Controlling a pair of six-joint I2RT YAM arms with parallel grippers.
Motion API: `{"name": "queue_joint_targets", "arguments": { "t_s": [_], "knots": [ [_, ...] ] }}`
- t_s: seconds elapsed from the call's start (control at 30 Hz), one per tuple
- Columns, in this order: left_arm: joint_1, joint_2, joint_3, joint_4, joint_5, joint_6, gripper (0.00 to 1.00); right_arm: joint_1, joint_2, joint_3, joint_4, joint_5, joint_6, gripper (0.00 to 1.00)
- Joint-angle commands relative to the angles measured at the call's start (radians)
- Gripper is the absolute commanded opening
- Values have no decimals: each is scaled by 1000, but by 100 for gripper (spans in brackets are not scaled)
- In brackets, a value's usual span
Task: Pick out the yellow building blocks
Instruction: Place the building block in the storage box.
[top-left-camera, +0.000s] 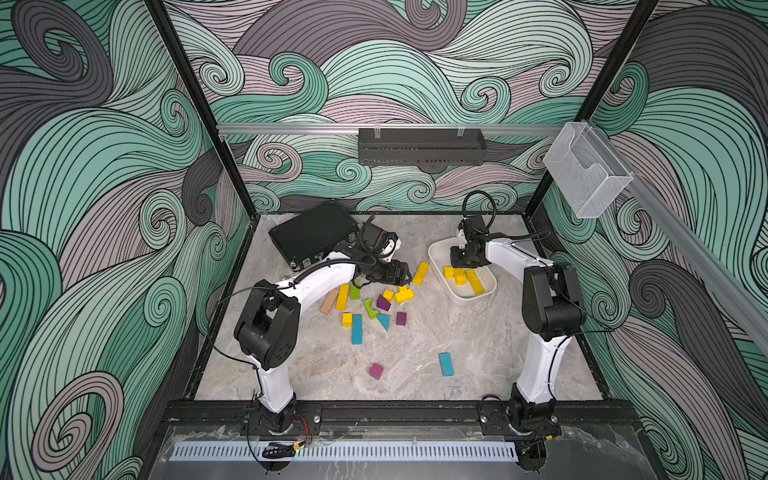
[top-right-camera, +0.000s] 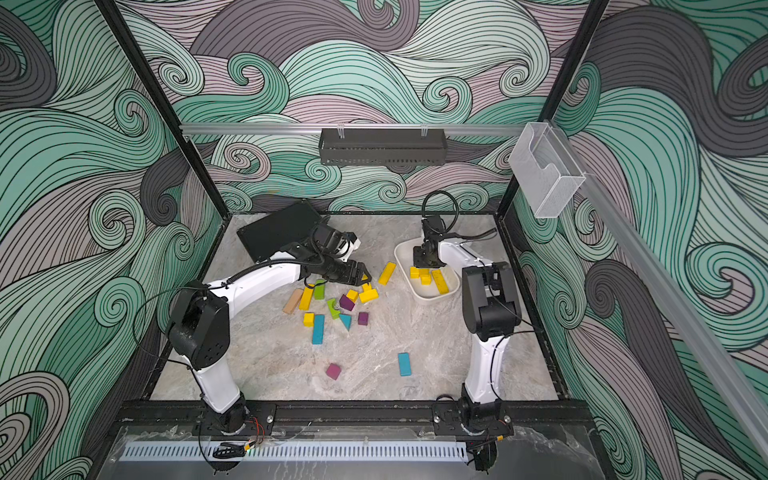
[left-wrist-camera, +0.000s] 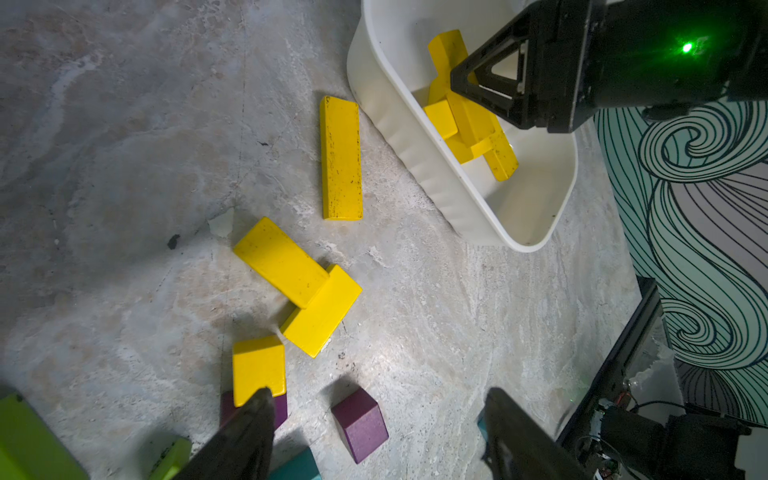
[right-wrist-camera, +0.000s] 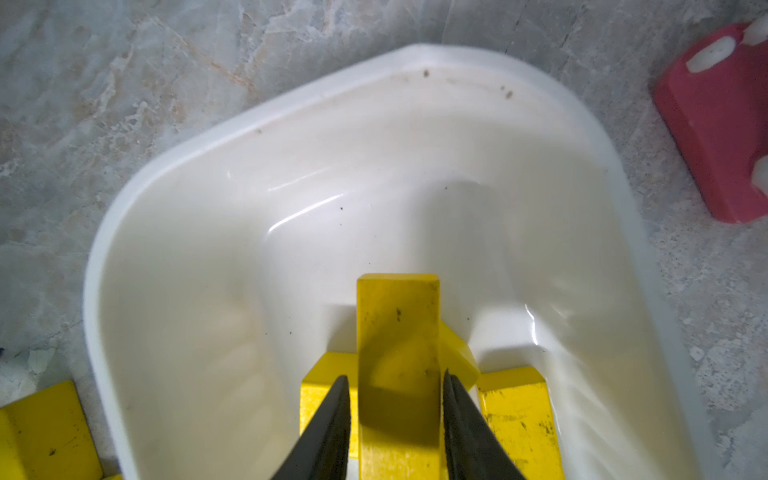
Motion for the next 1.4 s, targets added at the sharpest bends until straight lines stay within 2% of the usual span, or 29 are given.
{"name": "queue_joint_targets", "arguments": {
  "t_s": [0.0, 0.13, 0.23, 0.33, 0.6, 0.87, 1.17, 1.37],
  "knots": [
    [8, -39, 32, -27, -3, 2, 78, -5, 32, 32, -16, -2, -1, 39],
    [10, -39, 32, -27, -4, 1, 78, -5, 43, 52, -22, -5, -4, 45],
    [10, -39, 32, -27, -3, 3, 78, -5, 47, 64, -23, -5, -6, 46],
    [11, -41, 32, -27, -3, 3, 78, -6, 48, 70, -23, -20, -12, 39],
    [16, -52, 32, -27, -4, 2, 78, -6, 64, 82, -28, -14, -23, 35],
    [19, -58, 29, -27, -6, 3, 78, -4, 101, 130, -64, -20, -39, 40],
    [22, -63, 28, -27, -8, 3, 78, -7, 112, 151, -66, -9, -52, 32],
    [22, -60, 26, -29, -15, 7, 78, -5, 124, 186, -66, -8, -54, 30]
  ]
}}
